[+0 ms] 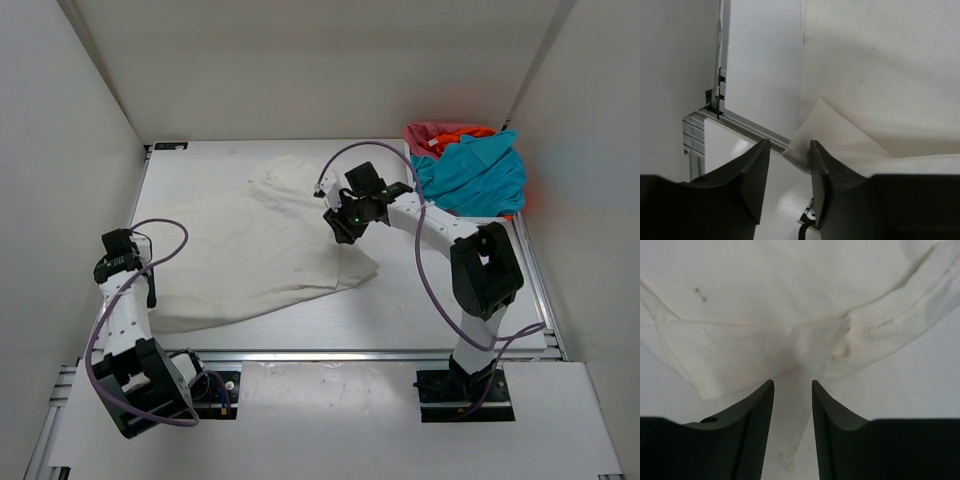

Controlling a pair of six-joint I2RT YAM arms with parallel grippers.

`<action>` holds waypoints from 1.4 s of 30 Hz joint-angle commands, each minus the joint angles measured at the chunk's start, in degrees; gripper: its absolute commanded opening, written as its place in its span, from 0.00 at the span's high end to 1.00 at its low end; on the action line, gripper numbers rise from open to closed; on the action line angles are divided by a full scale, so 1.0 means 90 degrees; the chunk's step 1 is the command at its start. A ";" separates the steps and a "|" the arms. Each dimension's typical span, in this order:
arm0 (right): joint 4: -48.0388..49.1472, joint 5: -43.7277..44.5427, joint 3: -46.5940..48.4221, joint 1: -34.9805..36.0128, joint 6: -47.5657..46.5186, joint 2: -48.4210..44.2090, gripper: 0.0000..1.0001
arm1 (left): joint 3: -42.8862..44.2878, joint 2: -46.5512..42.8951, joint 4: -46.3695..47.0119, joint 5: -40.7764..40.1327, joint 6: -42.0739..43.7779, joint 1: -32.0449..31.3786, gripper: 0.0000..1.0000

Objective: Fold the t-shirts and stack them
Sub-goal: Flatten out the tshirt

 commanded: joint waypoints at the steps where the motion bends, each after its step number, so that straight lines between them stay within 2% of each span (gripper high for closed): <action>1: -0.0100 0.0132 -0.0302 -0.0141 -0.0106 -0.0666 0.58 | -0.0129 -0.0047 0.0111 -0.0216 0.0174 0.0163 0.49; 4: 0.0203 0.0318 -0.0314 -0.0649 0.0342 -0.0815 0.69 | -0.0149 0.0011 0.0248 -0.0430 0.0185 0.0154 0.46; 7: 0.0175 0.0475 -0.0002 -0.0913 0.0461 -0.0473 0.81 | 0.0007 0.0284 0.0307 -0.0304 0.0030 0.0134 0.45; 11: 0.0127 0.0261 0.0116 -0.0845 0.0286 0.0083 0.77 | 0.0105 0.0674 0.0502 -0.0245 -0.0117 -0.0002 0.47; 13: 0.0126 0.0125 0.0097 -0.0787 0.0344 0.0297 0.66 | 0.0163 0.0831 0.0512 -0.0245 -0.0128 -0.0081 0.46; 15: 0.0107 -0.0042 -0.0001 -0.0777 0.0334 0.0328 0.60 | 0.0135 0.0958 0.0542 -0.0226 -0.0215 -0.0004 0.46; 18: 0.0077 -0.0364 -0.0166 -0.0651 0.0247 0.0299 0.59 | -0.0031 0.1114 0.0561 -0.0118 -0.0245 0.0250 0.47; 22: -0.0040 -0.0754 -0.0304 -0.0446 0.0227 0.0221 0.56 | -0.0276 0.1183 0.0727 -0.0255 -0.0206 0.0115 0.45; 26: 0.0184 -0.0405 -0.0567 -0.0289 0.0285 0.0191 0.56 | -0.0315 0.1456 0.0854 -0.0284 -0.0157 0.0212 0.45; 32: 0.0428 0.0250 -0.0372 -0.0425 0.0432 0.0533 0.54 | -0.0110 0.1973 0.1049 -0.0275 -0.0059 0.0134 0.44; 37: 0.0468 0.0807 -0.0527 -0.0366 0.0344 0.0601 0.55 | 0.0241 0.2491 0.1186 -0.0021 -0.0127 -0.0120 0.44; 40: 0.0467 0.0750 -0.0791 -0.0338 0.0315 0.0631 0.66 | 0.0592 0.2822 0.1166 0.0505 -0.0215 -0.0315 0.46; 42: 0.0419 0.0623 -0.0938 -0.0357 0.0363 0.0563 0.77 | 0.0719 0.3144 0.1137 0.0643 -0.0245 -0.0461 0.49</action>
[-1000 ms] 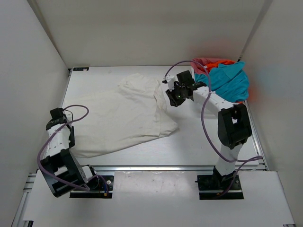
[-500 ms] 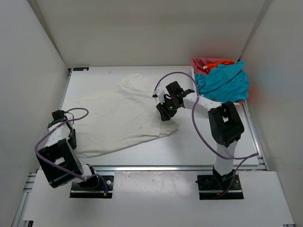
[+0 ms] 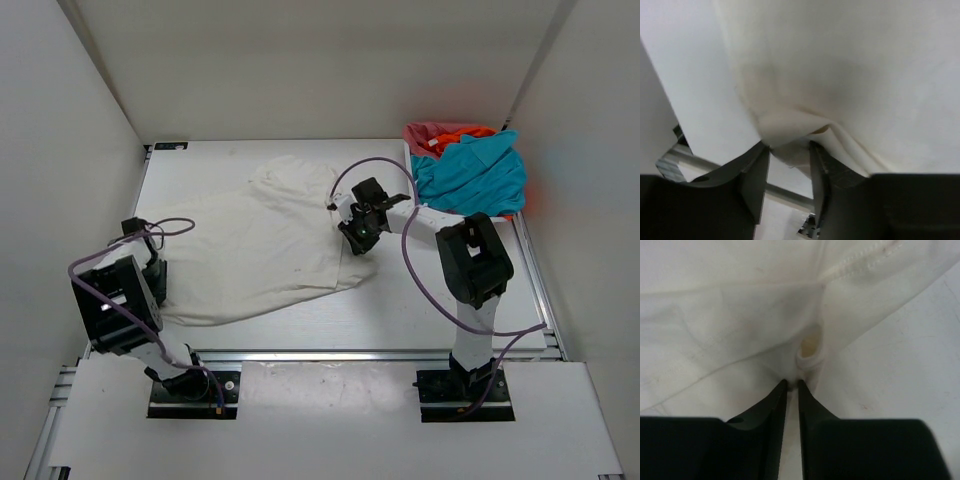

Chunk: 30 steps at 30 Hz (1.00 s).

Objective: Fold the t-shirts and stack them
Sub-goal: Flatten out the tshirt

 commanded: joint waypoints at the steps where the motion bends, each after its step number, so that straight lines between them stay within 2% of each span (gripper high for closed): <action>1: -0.0013 -0.0106 -0.0227 0.0007 0.0021 -0.0028 0.83 | 0.0411 0.0435 0.0278 0.0687 -0.0138 -0.0219 0.53; 2: -0.0004 -0.0156 -0.0208 0.0007 0.0031 -0.0067 0.86 | 0.0538 0.0533 0.0297 0.0697 -0.0157 -0.0219 0.57; 4: -0.0004 -0.0254 -0.0286 0.0056 0.0012 -0.0145 0.99 | 0.0743 0.0836 0.0277 0.0824 -0.0158 -0.0161 0.79; 7: -0.0023 -0.0458 -0.0432 0.0153 0.0090 -0.0233 1.00 | 0.1104 0.1265 0.0336 0.0834 -0.0225 -0.0053 0.95; 11: -0.0179 -0.0693 -0.0364 0.0202 0.0158 -0.0330 1.00 | 0.2128 0.1890 0.0395 0.0600 -0.0206 -0.0141 1.00; 13: -0.0209 -0.0693 -0.0257 0.0203 0.0255 -0.0437 0.98 | 0.2696 0.2202 0.0249 0.0542 -0.0284 -0.0063 1.00; 17: -0.0034 -0.0314 0.0084 -0.0089 0.0343 -0.0584 0.79 | 0.3692 0.2721 0.0004 0.0571 -0.0401 -0.0024 1.00; 21: 0.0123 0.0224 0.1127 -0.0393 0.0782 -0.0448 0.68 | 0.3266 0.2430 0.0013 0.0677 -0.0255 -0.0200 0.94; 24: 0.0289 0.0487 0.1715 -0.0296 0.0958 -0.0204 0.67 | 0.2709 0.2049 0.0073 0.0785 -0.0294 -0.0297 0.83; 26: 0.0299 0.0547 0.2124 -0.0179 0.1075 0.0165 0.65 | 0.2493 0.1776 0.0072 0.0794 -0.0353 -0.0152 0.71; 30: 0.0308 0.0508 0.2214 0.0065 0.1086 0.0402 0.63 | 0.2278 0.1152 -0.0045 0.0844 -0.0295 0.0122 0.56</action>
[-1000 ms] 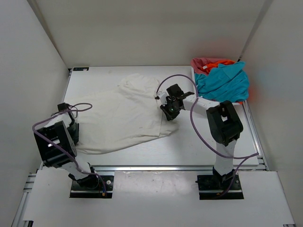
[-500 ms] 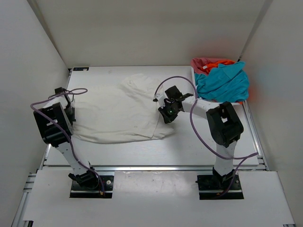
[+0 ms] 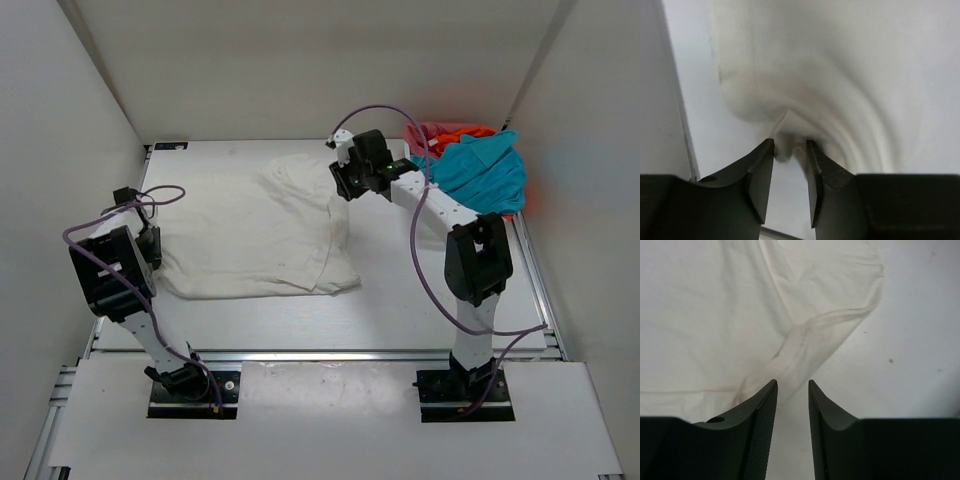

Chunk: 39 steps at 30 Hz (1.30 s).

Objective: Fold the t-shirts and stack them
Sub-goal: Flatten out the tshirt

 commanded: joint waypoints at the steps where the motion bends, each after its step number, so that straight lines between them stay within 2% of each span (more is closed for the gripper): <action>1: -0.0068 -0.0062 -0.0080 0.0277 0.0180 0.0324 0.62 | -0.0134 -0.0800 -0.0038 0.0096 0.0092 0.0271 0.54; 3: -0.0116 -0.0431 -0.0227 0.0287 0.0180 0.0324 0.59 | -0.0183 -0.1131 -0.0037 -0.0021 0.0219 0.0290 0.51; 5: -0.0301 -0.1066 -0.0354 0.0345 0.0044 0.0188 0.55 | -0.0202 -0.1259 -0.0086 -0.0032 0.0307 0.0271 0.50; 7: -0.0389 -0.1273 -0.0364 0.0520 -0.0083 0.0216 0.52 | -0.0251 -0.1348 -0.0154 -0.0002 0.0318 0.0251 0.50; 17: -0.0312 -0.0543 -0.0725 0.0775 -0.0181 0.0548 0.58 | -0.0749 -0.1592 -0.0243 0.0037 0.0288 0.0300 0.50; 25: -0.0234 -0.0005 -0.0814 0.0736 -0.0240 0.0607 0.59 | -0.0896 -0.1650 -0.0242 0.0135 0.0181 0.0281 0.50; 31: -0.0048 0.0609 -0.0950 0.0746 -0.0143 0.0227 0.57 | -0.0945 -0.1670 -0.0194 0.0144 0.0181 0.0271 0.50; 35: -0.0145 0.0367 -0.0931 0.0590 -0.0064 0.0197 0.53 | -0.1022 -0.1670 -0.0174 0.0164 0.0151 0.0290 0.50; 39: -0.0340 -0.0403 -0.0648 0.0599 0.0033 0.0451 0.51 | -0.1120 -0.1661 -0.0193 0.0135 0.0141 0.0164 0.50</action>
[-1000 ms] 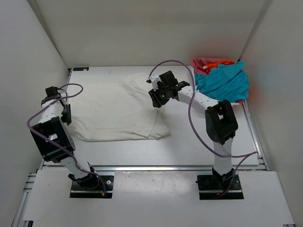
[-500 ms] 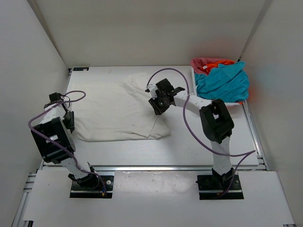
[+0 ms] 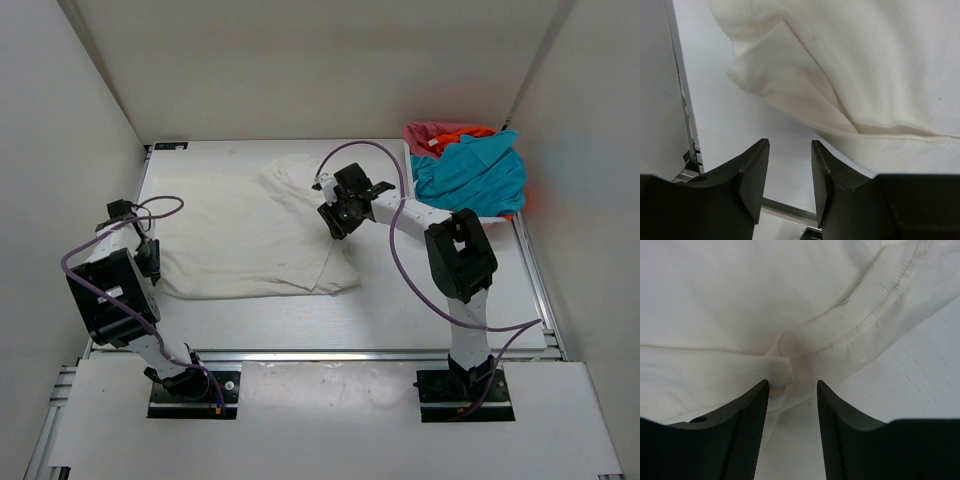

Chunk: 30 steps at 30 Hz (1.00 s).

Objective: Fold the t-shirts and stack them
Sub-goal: Flatten out the tshirt

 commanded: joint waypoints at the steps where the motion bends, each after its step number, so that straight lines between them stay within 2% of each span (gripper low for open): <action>1: -0.0139 -0.0761 0.0372 -0.0068 0.0060 0.0023 0.51 | -0.0095 -0.0361 0.0076 0.0108 -0.0026 -0.0077 0.50; 2: -0.0178 -0.0870 0.0411 -0.0069 0.0060 0.0063 0.51 | -0.0086 -0.0381 0.0124 0.0137 -0.0065 -0.0087 0.50; 6: -0.0306 -0.1396 0.0519 -0.0030 0.0089 0.0277 0.63 | -0.0105 -0.0381 0.0086 0.0098 -0.0007 0.0001 0.50; 9: -0.0374 -0.1632 0.0403 -0.0049 0.0148 0.0258 0.67 | -0.0086 -0.0342 0.0047 0.0118 0.0003 0.0099 0.50; 13: -0.0374 -0.1603 0.0227 -0.0098 0.0129 0.0229 0.72 | -0.0076 -0.0303 0.0037 0.0108 -0.0006 0.0118 0.50; 17: -0.0306 -0.1632 0.0334 -0.0137 0.0177 0.0210 0.91 | 0.0070 -0.0254 -0.0041 0.0234 -0.0045 0.0079 0.50; 20: -0.0296 -0.1526 0.0314 -0.0147 0.0070 0.0171 1.00 | 0.0139 -0.0195 -0.0022 0.0186 -0.0046 0.0070 0.50; 25: -0.0529 -0.2071 -0.0115 -0.0264 -0.0290 -0.0375 1.00 | 0.0177 -0.0234 -0.0041 0.0216 0.0013 0.0138 0.50; 30: -0.1057 -0.2180 -0.1411 -0.0264 -0.1012 -0.1974 1.00 | 0.0100 -0.0400 -0.0002 0.0245 0.0189 0.0294 0.50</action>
